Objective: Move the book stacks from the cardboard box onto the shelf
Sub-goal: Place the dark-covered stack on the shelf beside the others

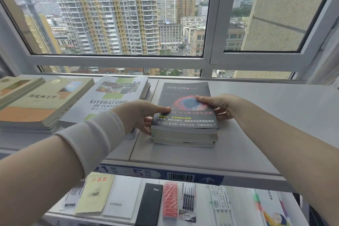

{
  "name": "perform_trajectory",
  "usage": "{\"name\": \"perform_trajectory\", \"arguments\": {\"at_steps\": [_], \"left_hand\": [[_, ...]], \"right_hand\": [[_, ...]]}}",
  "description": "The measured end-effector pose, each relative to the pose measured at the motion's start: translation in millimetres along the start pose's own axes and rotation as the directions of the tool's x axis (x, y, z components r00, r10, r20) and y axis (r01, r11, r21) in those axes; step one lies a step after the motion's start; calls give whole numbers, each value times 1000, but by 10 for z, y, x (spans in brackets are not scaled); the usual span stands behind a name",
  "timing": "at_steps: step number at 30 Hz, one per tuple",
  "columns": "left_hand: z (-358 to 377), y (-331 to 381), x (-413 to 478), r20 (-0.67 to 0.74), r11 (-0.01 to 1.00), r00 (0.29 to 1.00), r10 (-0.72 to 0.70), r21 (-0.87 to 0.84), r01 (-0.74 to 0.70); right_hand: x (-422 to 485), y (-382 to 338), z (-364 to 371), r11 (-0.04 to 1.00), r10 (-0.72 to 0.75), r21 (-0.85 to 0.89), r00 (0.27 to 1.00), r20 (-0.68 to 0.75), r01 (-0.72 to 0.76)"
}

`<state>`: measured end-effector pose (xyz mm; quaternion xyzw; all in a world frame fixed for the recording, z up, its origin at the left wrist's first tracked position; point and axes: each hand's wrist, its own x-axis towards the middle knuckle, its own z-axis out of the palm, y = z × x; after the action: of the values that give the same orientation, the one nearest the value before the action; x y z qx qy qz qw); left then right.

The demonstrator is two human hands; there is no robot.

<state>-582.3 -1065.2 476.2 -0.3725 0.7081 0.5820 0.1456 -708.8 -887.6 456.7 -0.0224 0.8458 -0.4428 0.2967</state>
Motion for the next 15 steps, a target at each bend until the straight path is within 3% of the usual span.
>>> {"name": "perform_trajectory", "arguments": {"at_steps": [5,8,11,15], "left_hand": [[-14,8,23,-28,982,998,58,182,-52],[-5,31,-35,-50,955,985,166,256,-148],[-27,85,-160,-111,818,921,373,507,-270],[-30,164,-420,-118,578,748,653,716,-391]], "right_hand": [[-8,-8,-31,991,-25,-130,1000,-2,24],[-164,4,-30,985,-49,-166,998,-40,42],[-420,-15,-63,932,-197,-346,955,-222,112],[-791,65,-33,819,-394,-570,793,-465,72]]}}
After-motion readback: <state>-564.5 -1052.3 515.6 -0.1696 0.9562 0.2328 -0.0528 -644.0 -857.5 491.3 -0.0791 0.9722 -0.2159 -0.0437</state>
